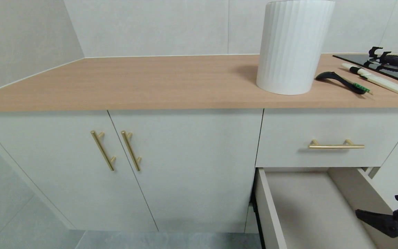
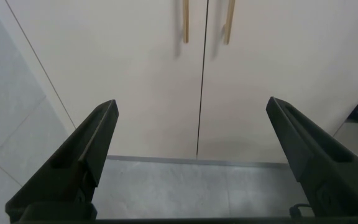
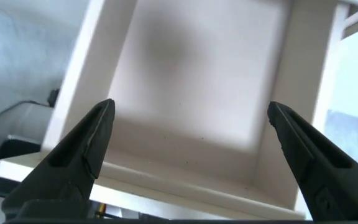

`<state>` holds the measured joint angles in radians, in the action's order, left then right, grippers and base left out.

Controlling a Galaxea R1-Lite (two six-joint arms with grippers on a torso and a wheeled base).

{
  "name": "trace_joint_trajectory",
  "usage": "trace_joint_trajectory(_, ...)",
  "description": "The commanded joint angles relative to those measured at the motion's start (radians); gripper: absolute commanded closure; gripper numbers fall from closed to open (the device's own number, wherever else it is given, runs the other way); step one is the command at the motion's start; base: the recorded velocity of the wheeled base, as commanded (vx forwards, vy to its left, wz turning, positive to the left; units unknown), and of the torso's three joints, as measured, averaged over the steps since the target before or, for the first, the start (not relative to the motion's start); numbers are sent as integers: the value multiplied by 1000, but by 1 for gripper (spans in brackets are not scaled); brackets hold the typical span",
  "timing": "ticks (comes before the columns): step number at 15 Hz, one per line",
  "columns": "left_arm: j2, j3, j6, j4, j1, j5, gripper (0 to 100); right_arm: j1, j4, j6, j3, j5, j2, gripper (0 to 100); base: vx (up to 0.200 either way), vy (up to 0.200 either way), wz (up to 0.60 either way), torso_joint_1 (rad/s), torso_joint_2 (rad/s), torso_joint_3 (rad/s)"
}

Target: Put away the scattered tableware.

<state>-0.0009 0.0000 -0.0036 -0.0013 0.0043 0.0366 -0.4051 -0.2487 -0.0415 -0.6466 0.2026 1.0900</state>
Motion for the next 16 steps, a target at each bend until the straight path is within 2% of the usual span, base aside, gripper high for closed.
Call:
trace_joint_trajectory(1,1,0,-1,0,0,0,0,0,0,-1,-1,0,-16,0,0,0,0,56,-310,-246)
trace_joint_trajectory(3,1,0,1,0,0,0,0,0,2,-1,-1,0,-16,0,0,0,0,97,-185,-290)
trace_joint_trajectory(16,1,0,-1,0,0,0,0,0,31,-1,-1,0,-15,0,0,0,0,167,-499,-303)
